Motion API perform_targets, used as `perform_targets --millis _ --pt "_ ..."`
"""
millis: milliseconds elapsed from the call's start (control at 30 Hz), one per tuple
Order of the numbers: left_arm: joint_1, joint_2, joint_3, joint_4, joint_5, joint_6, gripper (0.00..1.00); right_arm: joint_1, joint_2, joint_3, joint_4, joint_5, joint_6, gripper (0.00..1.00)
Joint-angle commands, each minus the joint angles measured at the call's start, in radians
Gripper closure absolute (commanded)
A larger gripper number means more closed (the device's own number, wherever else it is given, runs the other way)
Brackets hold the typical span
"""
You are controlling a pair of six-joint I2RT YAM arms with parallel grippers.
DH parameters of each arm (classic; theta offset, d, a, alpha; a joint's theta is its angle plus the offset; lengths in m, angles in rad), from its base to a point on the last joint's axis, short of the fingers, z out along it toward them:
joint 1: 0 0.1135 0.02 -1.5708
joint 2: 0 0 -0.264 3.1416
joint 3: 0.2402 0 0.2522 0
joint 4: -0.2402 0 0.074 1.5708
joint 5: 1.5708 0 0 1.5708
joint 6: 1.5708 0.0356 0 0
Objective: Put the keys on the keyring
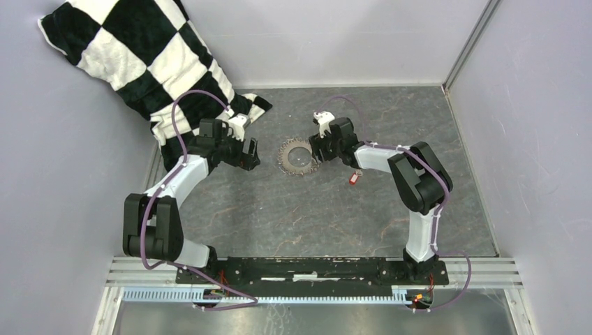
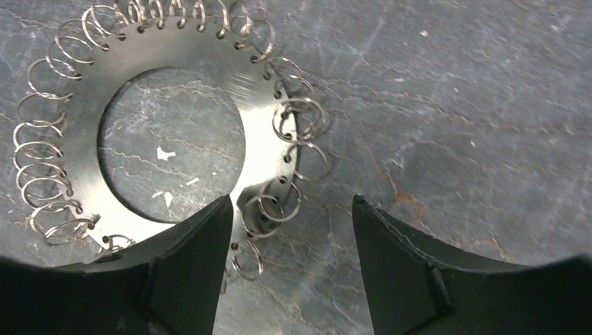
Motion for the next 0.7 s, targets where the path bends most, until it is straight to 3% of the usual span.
perform_targets --millis 0,333,667 --pt "-0.012 0.01 0.027 -0.017 -0.035 0.056 0.0 -0.008 0.045 0.082 0.019 -0.096 -0.045 0.31" --pt "-0.027 0.013 0.016 -0.025 -0.044 0.082 0.0 -0.059 0.157 0.163 0.007 -0.198 -0.045 0.43" --pt "-0.032 0.017 0.008 -0.025 -0.042 0.095 0.0 -0.092 0.14 0.136 0.009 -0.253 -0.08 0.45"
